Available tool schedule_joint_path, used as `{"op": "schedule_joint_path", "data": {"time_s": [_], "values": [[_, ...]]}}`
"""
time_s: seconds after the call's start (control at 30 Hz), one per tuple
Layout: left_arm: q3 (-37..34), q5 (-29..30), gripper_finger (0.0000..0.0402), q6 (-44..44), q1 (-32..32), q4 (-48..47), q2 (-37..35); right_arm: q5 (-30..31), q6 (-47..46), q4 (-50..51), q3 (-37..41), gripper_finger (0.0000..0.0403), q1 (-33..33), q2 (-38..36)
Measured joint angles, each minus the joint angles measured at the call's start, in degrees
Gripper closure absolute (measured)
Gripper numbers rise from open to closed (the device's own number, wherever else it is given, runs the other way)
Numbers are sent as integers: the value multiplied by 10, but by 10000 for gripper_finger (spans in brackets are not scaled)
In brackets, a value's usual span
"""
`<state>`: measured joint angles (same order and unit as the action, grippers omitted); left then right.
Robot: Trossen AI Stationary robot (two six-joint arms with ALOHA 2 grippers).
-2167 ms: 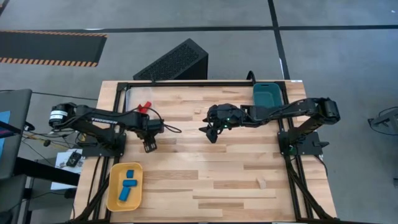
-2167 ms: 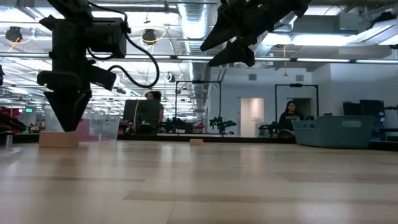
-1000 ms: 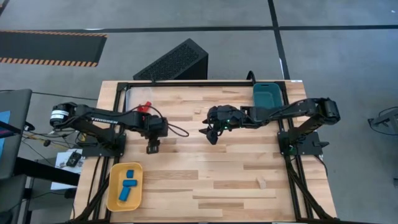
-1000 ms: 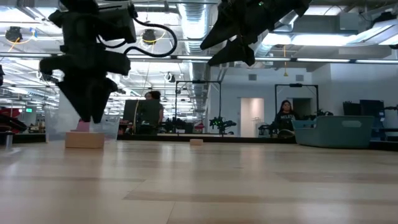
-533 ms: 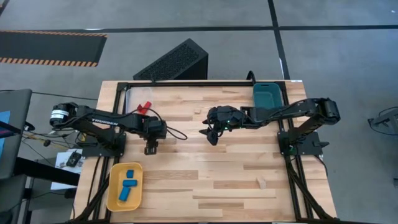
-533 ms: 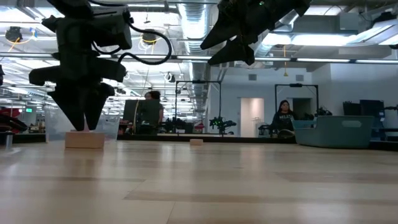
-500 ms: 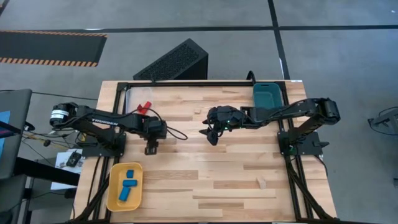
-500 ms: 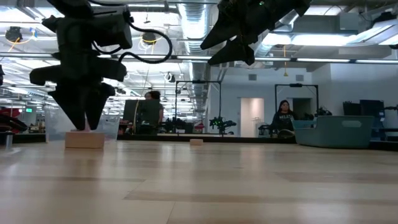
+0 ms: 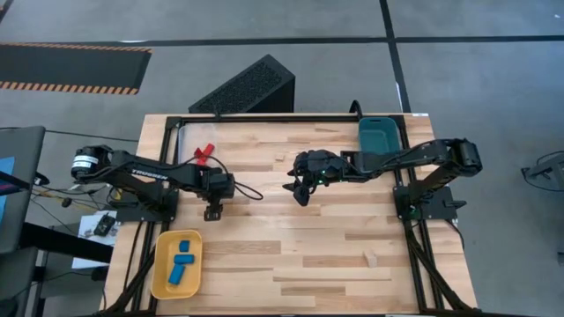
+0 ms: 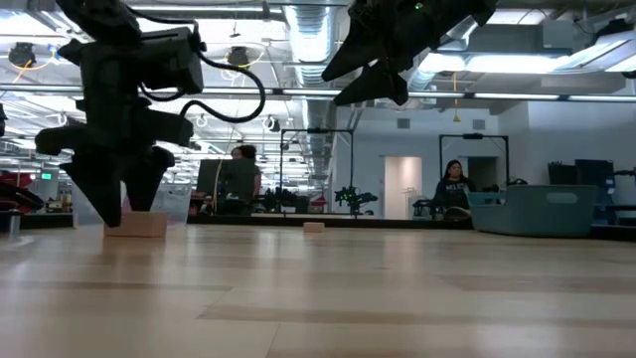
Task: Sort & place blocks by color
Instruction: Put the middle brown block into the blue bin
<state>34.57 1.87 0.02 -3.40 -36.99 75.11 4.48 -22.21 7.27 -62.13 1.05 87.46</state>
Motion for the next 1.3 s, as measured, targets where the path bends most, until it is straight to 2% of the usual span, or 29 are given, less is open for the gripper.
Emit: {"op": "schedule_joint_path", "data": {"time_s": [0.17,0.37,0.4,0.57,0.67,0.77,0.87,1.03,1.17,1.3], "values": [[-10,1,180,-22,0,15,0,0,-7,0,0,133,-3,0],[-10,1,296,-25,0,50,0,1,-45,0,0,133,-3,0],[-10,0,304,-28,0,64,0,1,-52,1,0,133,-3,-1],[-10,0,304,-42,0,149,0,1,-120,15,0,133,7,-16],[-10,0,303,-33,0,213,0,0,-187,65,0,133,19,-27],[-10,0,278,-3,0,289,0,1,-235,115,4,133,31,-37],[-10,1,264,32,0,374,0,-13,-297,121,33,133,39,-52],[7,33,286,65,-8,439,0,-69,-401,25,98,133,48,-62],[25,35,297,79,-26,443,0,-71,-427,-44,108,133,48,-54],[35,31,284,101,-41,445,0,-56,-429,-100,108,133,55,-34]]}}
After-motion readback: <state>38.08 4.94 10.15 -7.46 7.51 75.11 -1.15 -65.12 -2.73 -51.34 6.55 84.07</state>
